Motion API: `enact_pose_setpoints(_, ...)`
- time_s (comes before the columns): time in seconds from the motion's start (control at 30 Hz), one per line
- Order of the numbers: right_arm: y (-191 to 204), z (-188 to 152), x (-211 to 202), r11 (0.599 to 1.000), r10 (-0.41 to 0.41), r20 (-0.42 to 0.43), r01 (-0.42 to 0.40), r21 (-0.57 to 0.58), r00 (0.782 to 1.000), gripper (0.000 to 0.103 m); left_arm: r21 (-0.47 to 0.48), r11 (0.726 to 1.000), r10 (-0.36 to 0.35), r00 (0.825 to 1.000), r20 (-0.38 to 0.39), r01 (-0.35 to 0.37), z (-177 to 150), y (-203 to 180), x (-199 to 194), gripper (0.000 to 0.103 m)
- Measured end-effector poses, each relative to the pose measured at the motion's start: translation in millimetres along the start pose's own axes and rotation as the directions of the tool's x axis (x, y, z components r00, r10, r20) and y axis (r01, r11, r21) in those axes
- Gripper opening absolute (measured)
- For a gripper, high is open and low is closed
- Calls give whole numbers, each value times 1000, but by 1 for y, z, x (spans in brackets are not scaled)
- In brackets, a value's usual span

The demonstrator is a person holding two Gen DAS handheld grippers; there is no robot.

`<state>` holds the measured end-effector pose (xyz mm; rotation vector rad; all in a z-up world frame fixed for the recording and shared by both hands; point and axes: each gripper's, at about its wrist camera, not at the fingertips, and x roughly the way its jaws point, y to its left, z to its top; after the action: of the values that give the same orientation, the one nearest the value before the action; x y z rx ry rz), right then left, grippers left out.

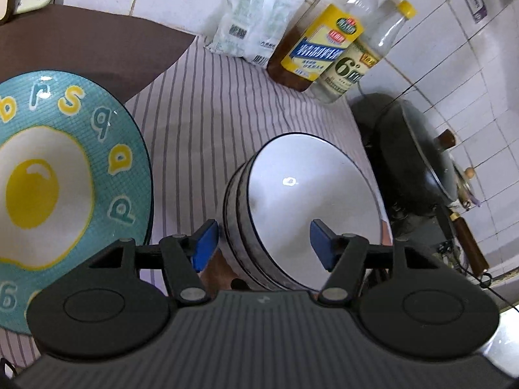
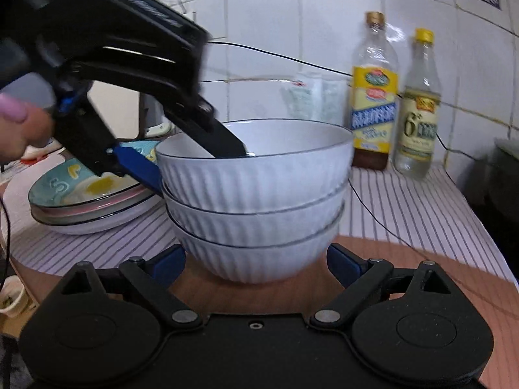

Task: Organize plates and bowls
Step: 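Carry the bowl stack over the teal plate stack with the left tool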

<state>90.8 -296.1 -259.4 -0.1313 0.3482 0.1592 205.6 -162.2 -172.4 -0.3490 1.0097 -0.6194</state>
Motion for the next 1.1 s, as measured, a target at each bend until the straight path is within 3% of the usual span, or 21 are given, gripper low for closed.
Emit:
enact_pose_setpoints(0.23,-6,4,10,1000,25,-32,-24,19,999,101,17,998,53,998,-46,-52,4,4,16,42)
enact_pose_setpoints(0.63,-8,11,22,998,25,-66,-21,67,998,103,-7,999,39,999,-34,-39,2,6,15,41)
enact_pose_setpoints(1.1,-6,9,17,998,19,-45,-17,59,999,103,110,992,63,998,-2,-62,-4,-7,8,41)
